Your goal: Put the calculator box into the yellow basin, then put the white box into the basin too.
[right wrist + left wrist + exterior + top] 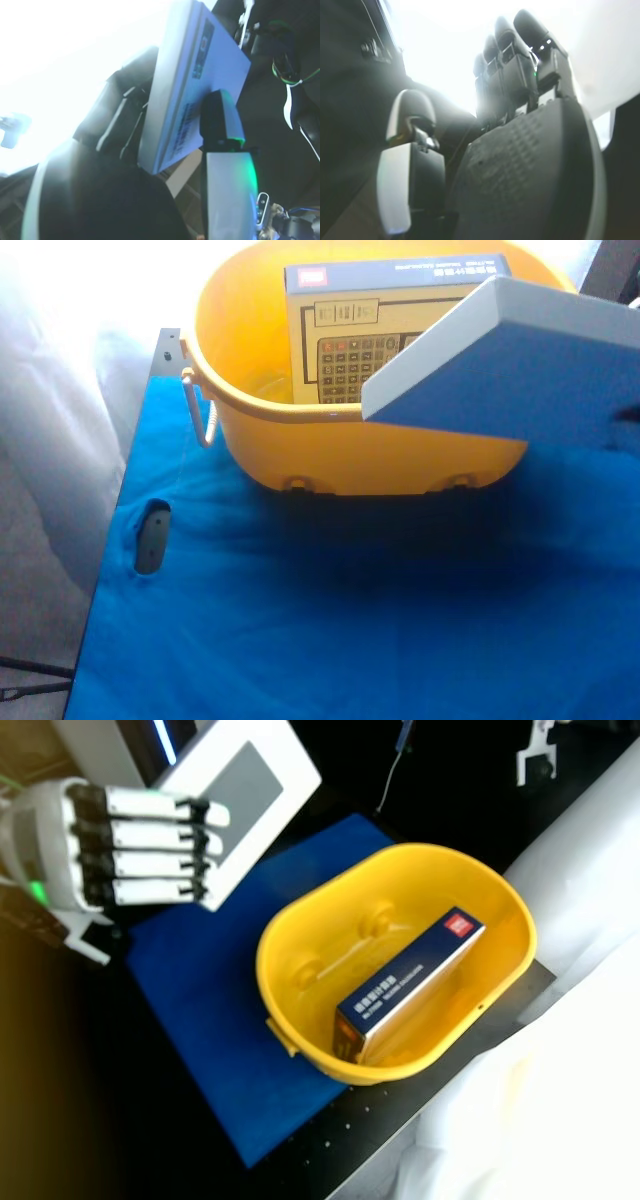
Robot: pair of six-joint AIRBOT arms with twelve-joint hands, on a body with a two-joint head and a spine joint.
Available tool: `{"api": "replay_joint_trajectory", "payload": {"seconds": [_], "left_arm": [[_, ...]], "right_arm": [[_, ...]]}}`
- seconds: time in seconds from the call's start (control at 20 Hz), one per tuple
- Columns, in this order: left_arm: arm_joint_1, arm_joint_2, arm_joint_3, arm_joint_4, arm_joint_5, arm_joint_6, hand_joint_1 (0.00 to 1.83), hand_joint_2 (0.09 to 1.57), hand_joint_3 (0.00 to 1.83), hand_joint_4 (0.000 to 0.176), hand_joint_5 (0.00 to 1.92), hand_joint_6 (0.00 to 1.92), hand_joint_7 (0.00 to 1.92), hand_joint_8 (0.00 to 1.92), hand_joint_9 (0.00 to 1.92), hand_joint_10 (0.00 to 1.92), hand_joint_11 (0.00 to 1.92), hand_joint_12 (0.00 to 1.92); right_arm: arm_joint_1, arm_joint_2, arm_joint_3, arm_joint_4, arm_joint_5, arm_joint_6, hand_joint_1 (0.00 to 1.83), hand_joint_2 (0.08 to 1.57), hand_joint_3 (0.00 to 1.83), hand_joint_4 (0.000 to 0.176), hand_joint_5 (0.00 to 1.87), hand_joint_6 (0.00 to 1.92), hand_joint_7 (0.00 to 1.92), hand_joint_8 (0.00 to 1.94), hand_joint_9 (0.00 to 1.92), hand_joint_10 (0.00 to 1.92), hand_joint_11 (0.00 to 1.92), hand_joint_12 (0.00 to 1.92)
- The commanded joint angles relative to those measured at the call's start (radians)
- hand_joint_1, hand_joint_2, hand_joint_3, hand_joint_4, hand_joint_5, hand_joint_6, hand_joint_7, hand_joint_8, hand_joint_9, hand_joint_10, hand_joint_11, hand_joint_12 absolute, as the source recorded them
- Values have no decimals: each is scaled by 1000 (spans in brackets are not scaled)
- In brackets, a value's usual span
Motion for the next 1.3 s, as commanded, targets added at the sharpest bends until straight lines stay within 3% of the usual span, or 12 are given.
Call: {"api": "replay_joint_trajectory", "payload": {"seconds": [0.0,0.3,0.45,0.55,0.6,0.7,0.8,0.95,1.05,1.15,1.2,1.25], "left_arm": [[-2,-3,6,-21,-131,-2,552,1239,0,0,485,18,535,38,470,161,0,1314],[5,-13,17,-60,-102,35,581,1211,0,0,561,30,554,23,482,195,19,1369],[-10,-37,34,-56,-81,35,574,1193,0,0,581,31,498,0,448,184,2,1392],[-10,-39,36,-56,-73,36,612,1172,0,2,615,42,569,29,501,213,44,1423],[-10,-39,36,-55,-71,37,621,1157,0,1,626,30,593,19,500,272,71,1431],[-9,-39,36,-52,-68,39,634,1150,0,0,627,13,604,7,481,355,96,1387],[-9,-42,36,-48,-66,40,640,1153,2,0,626,11,598,3,477,359,95,1378],[-10,-50,38,-41,-59,39,650,1134,0,0,658,22,589,1,482,368,152,1387],[-10,-53,38,-40,-54,39,697,1157,0,0,712,21,690,26,490,600,223,1387],[-10,-59,38,-34,-52,39,737,1168,2,0,706,13,724,34,494,620,222,1316],[-10,-62,38,-32,-52,39,749,1166,0,0,712,13,712,25,479,596,184,1356],[-10,-64,38,-31,-53,39,756,1172,2,0,720,14,717,25,476,588,137,1383]], "right_arm": [[26,0,11,-15,-127,13,1371,1112,0,0,976,1023,942,1053,913,1117,803,1222],[154,-1,99,-17,-123,-31,1373,1114,0,0,956,956,944,1051,921,1186,809,1226],[236,-10,152,-13,-40,-38,1373,1114,0,0,956,956,944,1051,921,1186,809,1226],[308,-26,185,-23,32,-61,1371,1111,0,0,976,1023,942,1053,913,1117,803,1222],[341,-36,201,-31,63,-68,1373,1114,0,0,956,956,944,1051,921,1186,809,1226],[418,-77,247,-56,146,-69,1371,1111,0,0,976,1023,942,1053,913,1117,803,1222],[474,-131,291,-56,226,-71,1372,1116,0,0,957,961,936,1059,916,1193,807,1227],[526,-208,346,-56,316,-71,1371,1113,0,0,972,1014,940,1056,912,1132,802,1223],[543,-242,363,-56,354,-71,1372,1115,0,0,959,957,938,1056,917,1190,808,1226],[546,-273,375,-56,385,-71,1370,1112,0,0,975,1025,941,1055,912,1119,803,1222],[546,-279,377,-56,393,-71,1264,1171,6,0,908,907,853,1431,844,1602,832,1781],[546,-283,379,-56,400,-71,1254,1163,0,0,891,914,906,1392,853,1648,848,1893]]}}
